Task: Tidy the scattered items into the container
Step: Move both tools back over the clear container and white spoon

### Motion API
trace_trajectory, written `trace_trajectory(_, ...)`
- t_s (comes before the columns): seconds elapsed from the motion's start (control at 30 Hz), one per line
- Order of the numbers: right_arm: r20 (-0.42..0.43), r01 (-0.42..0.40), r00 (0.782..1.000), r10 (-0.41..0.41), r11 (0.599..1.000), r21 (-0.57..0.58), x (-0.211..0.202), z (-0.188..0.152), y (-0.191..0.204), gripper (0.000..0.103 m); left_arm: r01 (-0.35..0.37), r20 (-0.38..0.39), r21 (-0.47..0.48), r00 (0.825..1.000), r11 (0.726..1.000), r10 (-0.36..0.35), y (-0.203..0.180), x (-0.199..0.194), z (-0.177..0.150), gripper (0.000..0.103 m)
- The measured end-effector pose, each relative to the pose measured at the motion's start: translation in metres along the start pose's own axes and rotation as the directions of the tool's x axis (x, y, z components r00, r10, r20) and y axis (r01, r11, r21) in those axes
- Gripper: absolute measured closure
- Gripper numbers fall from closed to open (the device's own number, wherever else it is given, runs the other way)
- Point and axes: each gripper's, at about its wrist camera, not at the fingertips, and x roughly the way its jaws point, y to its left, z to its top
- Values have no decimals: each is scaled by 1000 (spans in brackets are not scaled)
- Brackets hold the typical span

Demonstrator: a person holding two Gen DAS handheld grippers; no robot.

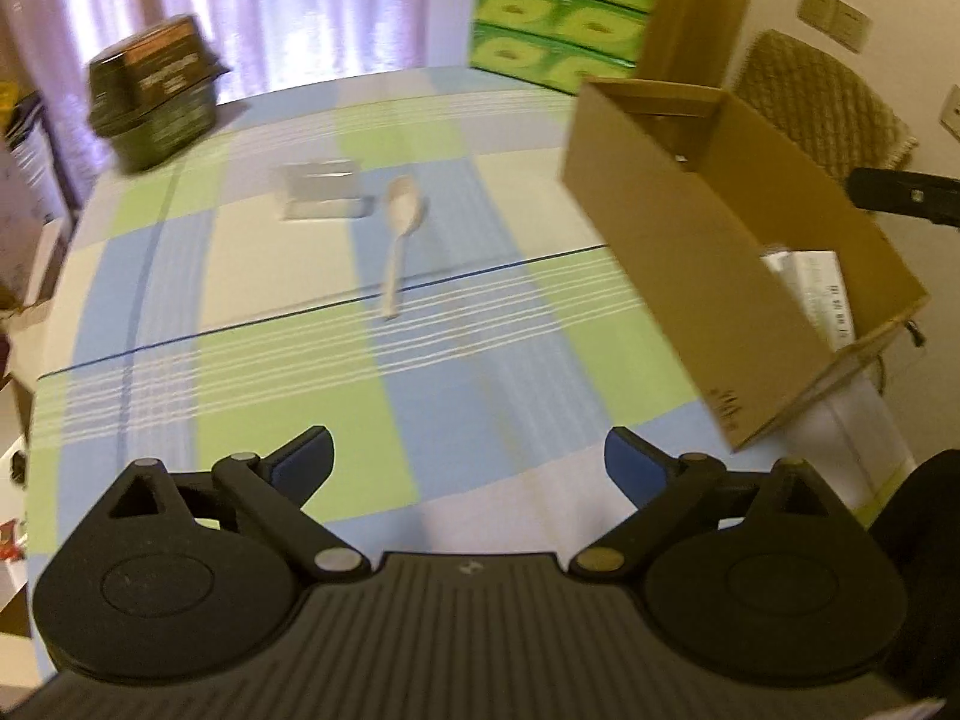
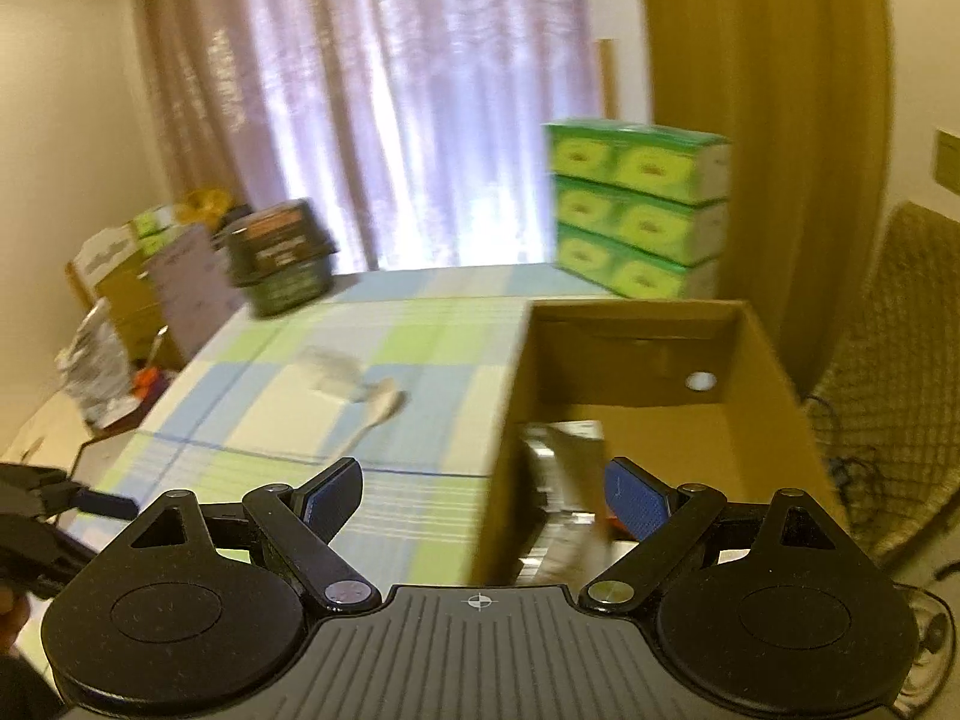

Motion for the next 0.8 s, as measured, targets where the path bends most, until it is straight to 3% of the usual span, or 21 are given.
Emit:
trace_trajectory(0.43, -102, -93, 992, 81, 988, -121, 60, 3, 80, 10, -65, 49, -28, 997, 997, 66, 62, 0, 0, 2)
trace_trajectory(0.8, -166, -114, 981, 100, 991, -76, 144, 18, 92, 10, -95, 86, -18, 992, 995, 96, 96, 27, 26, 2)
